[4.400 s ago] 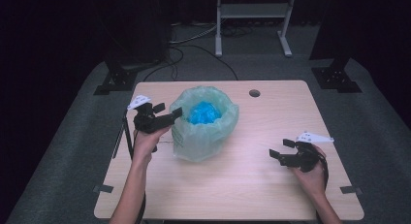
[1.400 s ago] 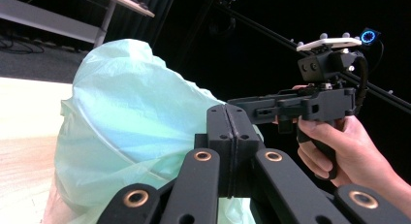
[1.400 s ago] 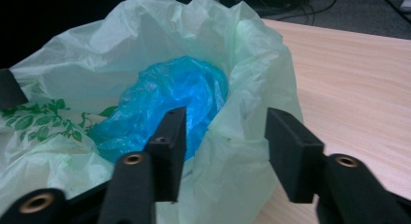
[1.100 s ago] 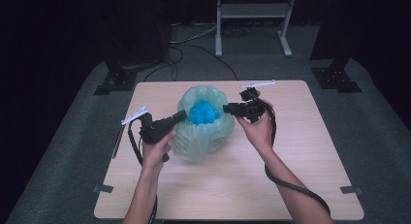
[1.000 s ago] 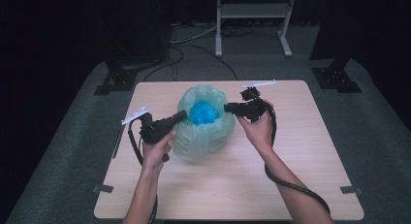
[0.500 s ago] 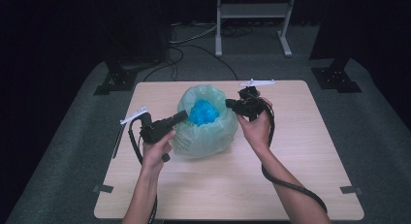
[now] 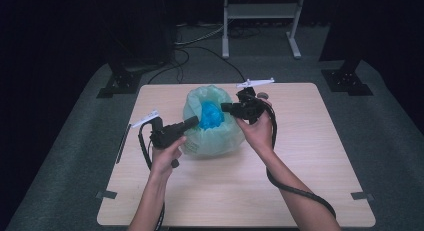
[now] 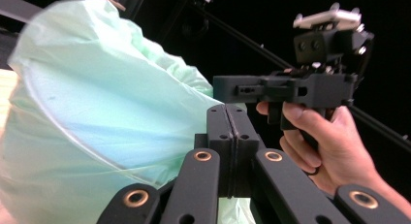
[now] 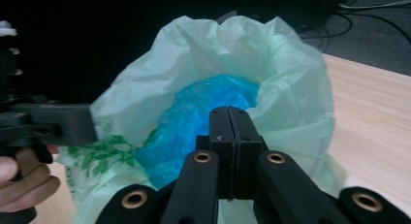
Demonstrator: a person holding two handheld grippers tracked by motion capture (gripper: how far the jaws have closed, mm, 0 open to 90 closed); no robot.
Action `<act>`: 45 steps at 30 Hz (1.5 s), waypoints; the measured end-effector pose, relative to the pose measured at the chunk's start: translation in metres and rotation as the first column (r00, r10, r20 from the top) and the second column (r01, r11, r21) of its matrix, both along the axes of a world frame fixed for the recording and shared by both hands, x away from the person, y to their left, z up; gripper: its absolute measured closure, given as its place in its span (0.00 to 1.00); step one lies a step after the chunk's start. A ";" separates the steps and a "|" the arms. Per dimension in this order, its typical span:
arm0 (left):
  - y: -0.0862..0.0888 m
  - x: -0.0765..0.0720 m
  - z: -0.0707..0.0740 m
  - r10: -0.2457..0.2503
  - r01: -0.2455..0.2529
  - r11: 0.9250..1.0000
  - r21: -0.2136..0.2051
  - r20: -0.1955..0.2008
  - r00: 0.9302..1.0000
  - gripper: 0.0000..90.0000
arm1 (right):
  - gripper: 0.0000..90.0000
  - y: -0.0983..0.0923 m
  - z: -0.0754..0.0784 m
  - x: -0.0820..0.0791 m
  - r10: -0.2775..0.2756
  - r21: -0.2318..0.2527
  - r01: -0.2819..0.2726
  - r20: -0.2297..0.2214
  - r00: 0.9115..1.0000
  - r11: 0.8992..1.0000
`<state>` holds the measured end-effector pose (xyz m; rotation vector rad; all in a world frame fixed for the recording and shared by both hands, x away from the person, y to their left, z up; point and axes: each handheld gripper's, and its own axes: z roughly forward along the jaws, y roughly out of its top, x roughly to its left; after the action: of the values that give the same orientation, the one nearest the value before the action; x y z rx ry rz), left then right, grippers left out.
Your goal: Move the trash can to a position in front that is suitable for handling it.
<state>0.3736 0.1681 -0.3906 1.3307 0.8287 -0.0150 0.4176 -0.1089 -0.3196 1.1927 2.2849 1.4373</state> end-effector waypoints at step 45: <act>-0.024 -0.005 -0.001 -0.020 0.015 0.991 0.134 0.040 0.999 1.00 | 0.75 0.042 -0.015 0.021 0.240 0.227 -0.183 -0.256 0.936 0.956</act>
<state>0.3690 0.1438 -0.3916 1.4592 0.7936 0.0549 0.4388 -0.0668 -0.3348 1.3140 2.5784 1.7074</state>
